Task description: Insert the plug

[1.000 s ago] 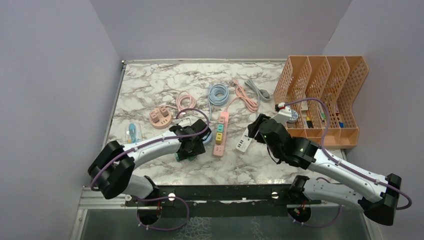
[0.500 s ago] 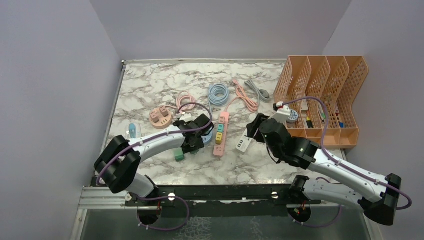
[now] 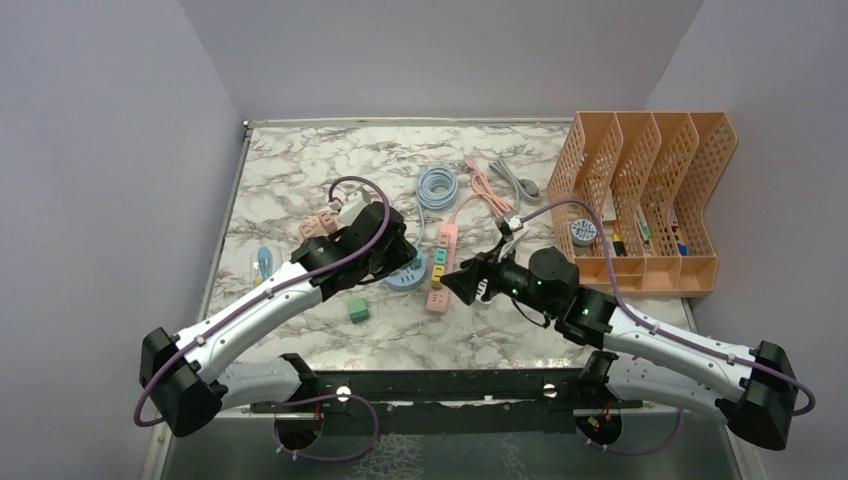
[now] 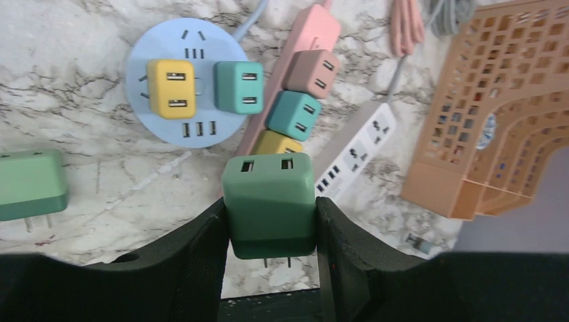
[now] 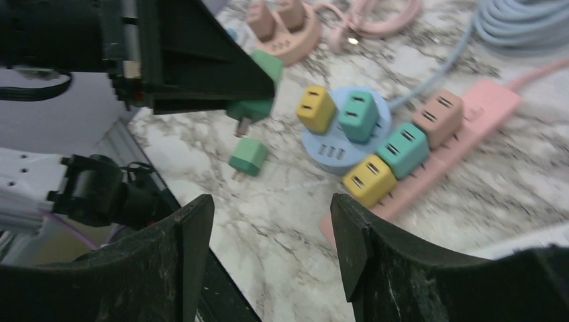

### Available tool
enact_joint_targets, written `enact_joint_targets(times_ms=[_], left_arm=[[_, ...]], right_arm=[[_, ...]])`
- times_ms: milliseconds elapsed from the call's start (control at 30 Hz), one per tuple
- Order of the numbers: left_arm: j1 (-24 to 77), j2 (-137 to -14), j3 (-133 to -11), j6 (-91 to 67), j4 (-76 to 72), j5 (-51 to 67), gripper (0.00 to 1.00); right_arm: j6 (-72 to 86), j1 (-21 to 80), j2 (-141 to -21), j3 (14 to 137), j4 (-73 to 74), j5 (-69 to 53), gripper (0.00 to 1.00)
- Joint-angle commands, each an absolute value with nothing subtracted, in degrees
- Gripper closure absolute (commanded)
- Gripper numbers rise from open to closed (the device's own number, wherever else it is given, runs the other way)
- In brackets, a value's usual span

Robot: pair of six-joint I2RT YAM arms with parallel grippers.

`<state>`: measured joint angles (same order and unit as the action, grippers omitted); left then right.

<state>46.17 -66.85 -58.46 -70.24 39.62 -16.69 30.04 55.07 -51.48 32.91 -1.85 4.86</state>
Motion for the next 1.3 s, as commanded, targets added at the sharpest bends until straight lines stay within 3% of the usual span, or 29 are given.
enact_joint_targets(times_ms=[0,167,333,500,800,1167,1267], left_arm=[[45.8,-64.1,-60.3,-76.3,34.9,-12.4,0.70],[45.7,-62.9,-60.2,-81.2,29.2,-9.3,0.70],[45.7,-62.2,-57.1,-86.4,19.4,-7.1,0.70],[45.6,-63.6,-57.9,-86.7,18.6,-6.1,0.70],[45.5,-65.4,-58.4,-86.4,18.2,-3.7,0.68],[45.4,-65.4,-58.5,-86.6,17.9,-2.6,0.60],[45.3,-65.5,-58.6,-85.7,17.7,-2.4,0.51]], right_arm=[[25.9,55.4,-54.1,34.1,-16.9,-7.3,0.34],[28.2,55.4,-59.1,38.2,-16.9,-4.2,0.32],[32.3,55.4,-60.6,38.7,-18.2,8.1,0.34],[35.6,55.4,-61.1,40.0,-16.2,17.1,0.37],[38.9,55.4,-62.6,42.0,-14.7,19.7,0.43],[39.9,55.4,-65.2,44.6,-12.7,20.0,0.64],[38.6,55.3,-64.9,44.8,-12.8,19.4,0.72]])
